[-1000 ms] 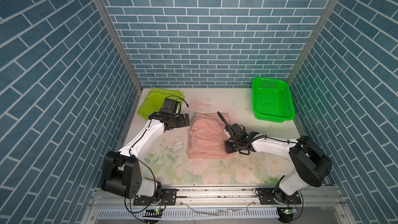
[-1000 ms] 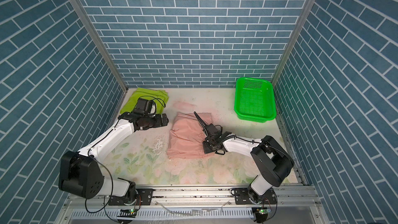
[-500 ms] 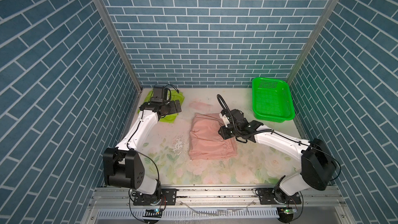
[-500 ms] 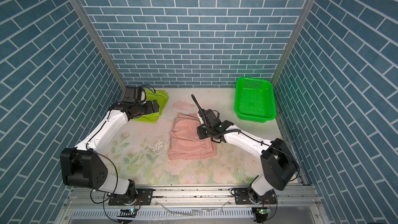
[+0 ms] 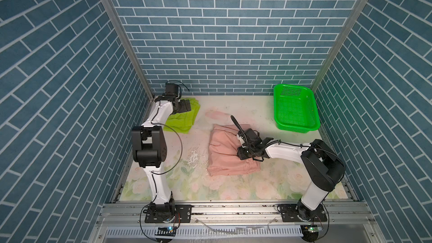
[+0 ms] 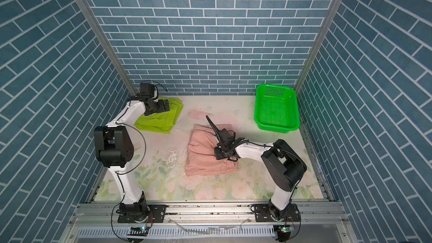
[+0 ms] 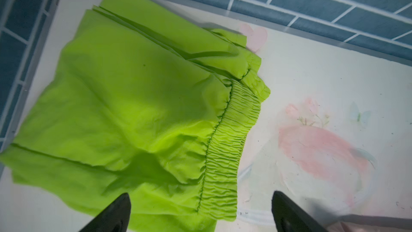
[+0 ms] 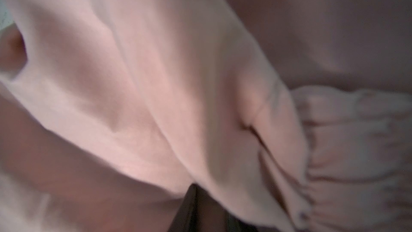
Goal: Fold and stack the shorts
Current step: 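Move the left gripper onto the green shorts while the right presses the pink shorts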
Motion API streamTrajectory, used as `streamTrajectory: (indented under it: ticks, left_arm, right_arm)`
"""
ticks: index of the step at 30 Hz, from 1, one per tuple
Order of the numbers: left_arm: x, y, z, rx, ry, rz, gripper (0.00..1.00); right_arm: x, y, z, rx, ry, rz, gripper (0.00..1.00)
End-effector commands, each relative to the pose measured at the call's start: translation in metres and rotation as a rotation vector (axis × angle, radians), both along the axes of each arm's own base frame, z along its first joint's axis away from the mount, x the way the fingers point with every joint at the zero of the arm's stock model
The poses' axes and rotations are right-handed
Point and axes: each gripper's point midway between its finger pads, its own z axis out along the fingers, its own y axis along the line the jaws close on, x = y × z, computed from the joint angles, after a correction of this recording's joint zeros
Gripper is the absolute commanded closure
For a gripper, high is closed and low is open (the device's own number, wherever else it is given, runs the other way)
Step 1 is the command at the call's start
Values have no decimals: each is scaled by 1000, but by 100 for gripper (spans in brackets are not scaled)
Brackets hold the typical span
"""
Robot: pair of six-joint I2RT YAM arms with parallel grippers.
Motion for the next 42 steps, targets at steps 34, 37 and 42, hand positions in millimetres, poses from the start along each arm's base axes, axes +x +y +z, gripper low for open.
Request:
streamTrajectory:
  ticks: [34, 37, 42]
  left_arm:
    - [-130, -70, -117, -434, 260, 49, 0]
    - [-148, -90, -113, -414, 272, 10, 0]
    - [-170, -104, -107, -411, 266, -3, 0]
  right_arm:
    - [10, -70, 32, 108, -24, -134, 72]
    - [8, -66, 28, 128, 10, -118, 72]
    - [4, -65, 24, 124, 51, -109, 71]
